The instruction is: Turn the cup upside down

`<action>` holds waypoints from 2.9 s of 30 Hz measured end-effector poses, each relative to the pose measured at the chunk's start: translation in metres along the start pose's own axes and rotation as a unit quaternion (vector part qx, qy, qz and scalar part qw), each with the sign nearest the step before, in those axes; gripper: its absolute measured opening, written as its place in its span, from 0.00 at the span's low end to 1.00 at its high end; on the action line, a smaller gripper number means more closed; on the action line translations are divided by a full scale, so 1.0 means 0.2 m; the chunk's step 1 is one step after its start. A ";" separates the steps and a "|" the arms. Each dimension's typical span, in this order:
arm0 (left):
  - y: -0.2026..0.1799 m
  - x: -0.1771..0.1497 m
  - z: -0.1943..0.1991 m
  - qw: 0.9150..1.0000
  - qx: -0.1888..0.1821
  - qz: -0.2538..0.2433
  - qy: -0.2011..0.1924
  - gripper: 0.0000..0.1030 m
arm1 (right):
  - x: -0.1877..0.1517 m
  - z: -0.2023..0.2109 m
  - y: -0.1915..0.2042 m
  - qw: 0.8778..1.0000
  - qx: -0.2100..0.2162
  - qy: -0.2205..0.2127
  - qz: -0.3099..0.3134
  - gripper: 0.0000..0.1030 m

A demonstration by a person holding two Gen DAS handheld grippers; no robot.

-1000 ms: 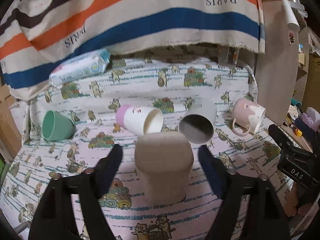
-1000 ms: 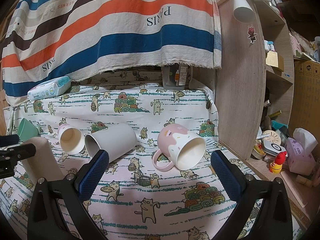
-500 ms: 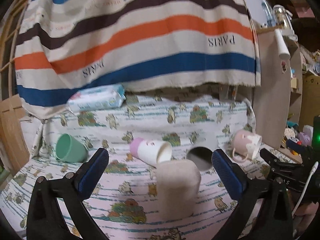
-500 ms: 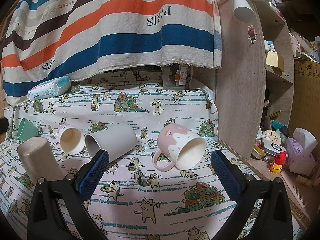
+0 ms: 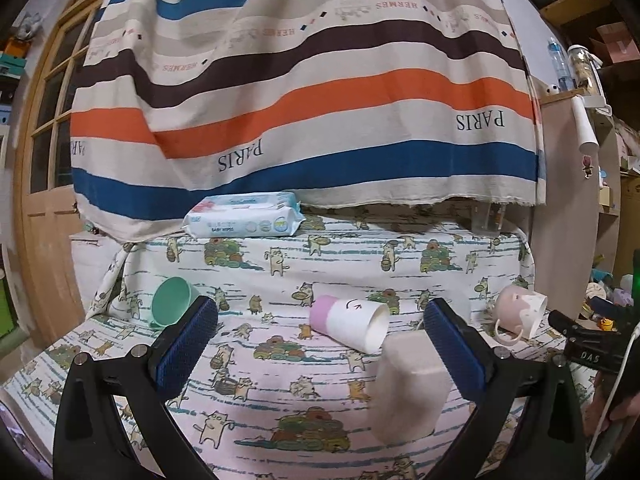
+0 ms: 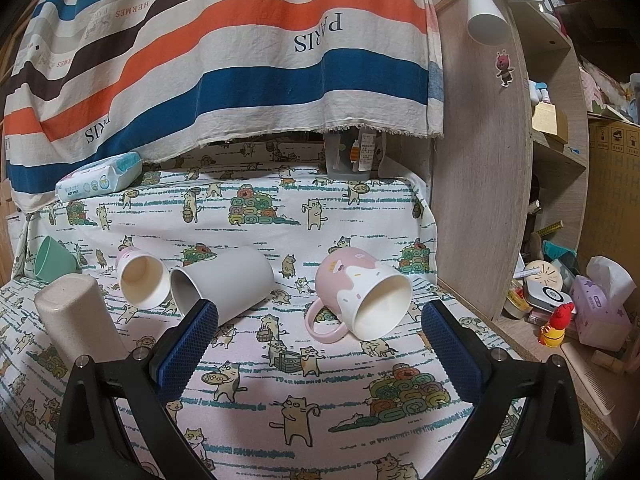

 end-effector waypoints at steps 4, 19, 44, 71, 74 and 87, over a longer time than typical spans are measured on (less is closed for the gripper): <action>0.04 -0.03 0.00 1.000 0.009 0.002 -0.002 1.00 | 0.00 0.00 0.00 1.000 0.001 0.000 0.000 1.00; 0.08 -0.16 -0.06 0.999 0.033 0.000 0.003 0.99 | 0.00 0.00 0.01 1.000 0.002 0.000 0.001 1.00; 0.02 -0.20 -0.19 0.997 0.013 -0.023 0.078 1.00 | 0.00 0.00 0.03 1.000 0.006 -0.001 0.000 1.00; 0.05 -0.21 -0.20 0.996 0.015 -0.013 0.082 1.00 | 0.00 0.01 0.03 1.000 0.007 -0.001 0.000 1.00; 0.05 -0.21 -0.20 0.996 0.013 -0.013 0.085 1.00 | 0.00 0.01 0.03 1.000 0.007 -0.001 0.000 1.00; 0.05 -0.21 -0.20 0.996 0.013 -0.014 0.085 1.00 | 0.00 0.00 0.02 1.000 0.007 -0.001 0.000 1.00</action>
Point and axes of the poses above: each gripper's, at about its wrist camera, not at the fingertips, and z roughly against the way its jaws point, y to its left, x to its top, the point moved 1 cm from there along -z, roughly the way its jaws point, and after that the axes turned 13 degrees about x, right-handed, at the moved point
